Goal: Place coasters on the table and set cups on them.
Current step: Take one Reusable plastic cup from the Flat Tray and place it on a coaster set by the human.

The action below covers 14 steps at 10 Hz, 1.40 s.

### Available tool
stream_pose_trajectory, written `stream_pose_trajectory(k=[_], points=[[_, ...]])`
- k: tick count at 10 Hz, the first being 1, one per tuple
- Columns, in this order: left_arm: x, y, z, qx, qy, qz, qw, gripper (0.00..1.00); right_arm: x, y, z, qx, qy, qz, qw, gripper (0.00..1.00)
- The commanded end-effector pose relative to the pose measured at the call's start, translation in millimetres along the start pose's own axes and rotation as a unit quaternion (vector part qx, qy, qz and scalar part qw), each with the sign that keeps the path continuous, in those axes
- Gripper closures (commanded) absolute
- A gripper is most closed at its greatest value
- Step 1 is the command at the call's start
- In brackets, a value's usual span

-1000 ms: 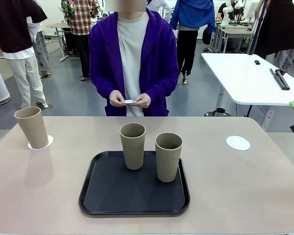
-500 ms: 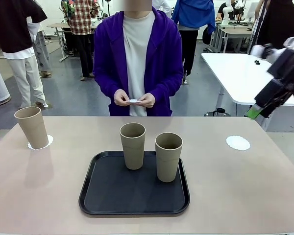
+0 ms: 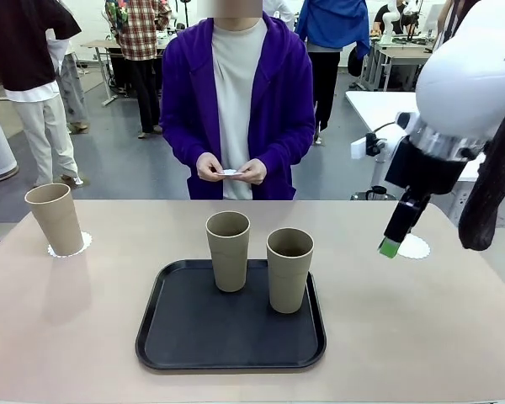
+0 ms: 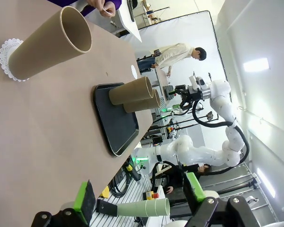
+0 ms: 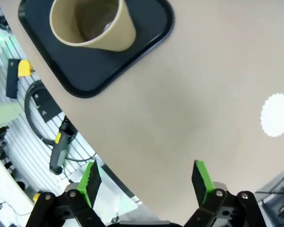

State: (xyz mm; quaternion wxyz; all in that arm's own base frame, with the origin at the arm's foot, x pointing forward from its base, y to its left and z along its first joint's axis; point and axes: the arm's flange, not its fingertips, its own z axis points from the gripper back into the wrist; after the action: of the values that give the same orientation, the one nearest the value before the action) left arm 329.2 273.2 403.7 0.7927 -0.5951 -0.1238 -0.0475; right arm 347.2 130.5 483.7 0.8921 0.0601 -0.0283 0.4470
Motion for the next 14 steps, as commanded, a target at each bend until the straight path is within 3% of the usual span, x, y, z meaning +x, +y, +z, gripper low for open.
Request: stream_pose_trajectory(k=[1,6,7,9,12,13,14], points=[[1.0,-2.0,2.4,-0.003,-0.004,-0.001,1.000,0.00,-5.0,-5.0,12.3,-0.006,-0.005,-0.011,1.000,0.00],[1.0,-2.0,2.4,-0.003,-0.004,-0.001,1.000,0.00,-5.6,-6.7,10.1,0.002,-0.016,-0.007,1.000,0.00],[1.0,-2.0,2.4,-0.003,-0.004,-0.001,1.000,0.00,-17.5,-20.7,7.0,0.067,-0.154,0.052,0.984,0.00],[1.0,-2.0,2.4,-0.003,-0.004,-0.001,1.000,0.00,-29.1,-40.6,-13.9,0.157,-0.300,0.115,0.934,0.00],[1.0,-2.0,2.4,-0.003,-0.004,-0.001,1.000,0.00,-46.7,-58.5,-42.2,0.172,-0.444,0.180,0.861,0.00],[1.0,-2.0,2.4,-0.003,-0.004,-0.001,1.000,0.00,-50.7,-60.5,-54.4,0.158,-0.476,0.199,0.842,0.00],[1.0,-2.0,2.4,-0.003,-0.004,-0.001,1.000,0.00,-51.0,-62.2,-68.7,0.154,-0.485,0.201,0.837,0.00]])
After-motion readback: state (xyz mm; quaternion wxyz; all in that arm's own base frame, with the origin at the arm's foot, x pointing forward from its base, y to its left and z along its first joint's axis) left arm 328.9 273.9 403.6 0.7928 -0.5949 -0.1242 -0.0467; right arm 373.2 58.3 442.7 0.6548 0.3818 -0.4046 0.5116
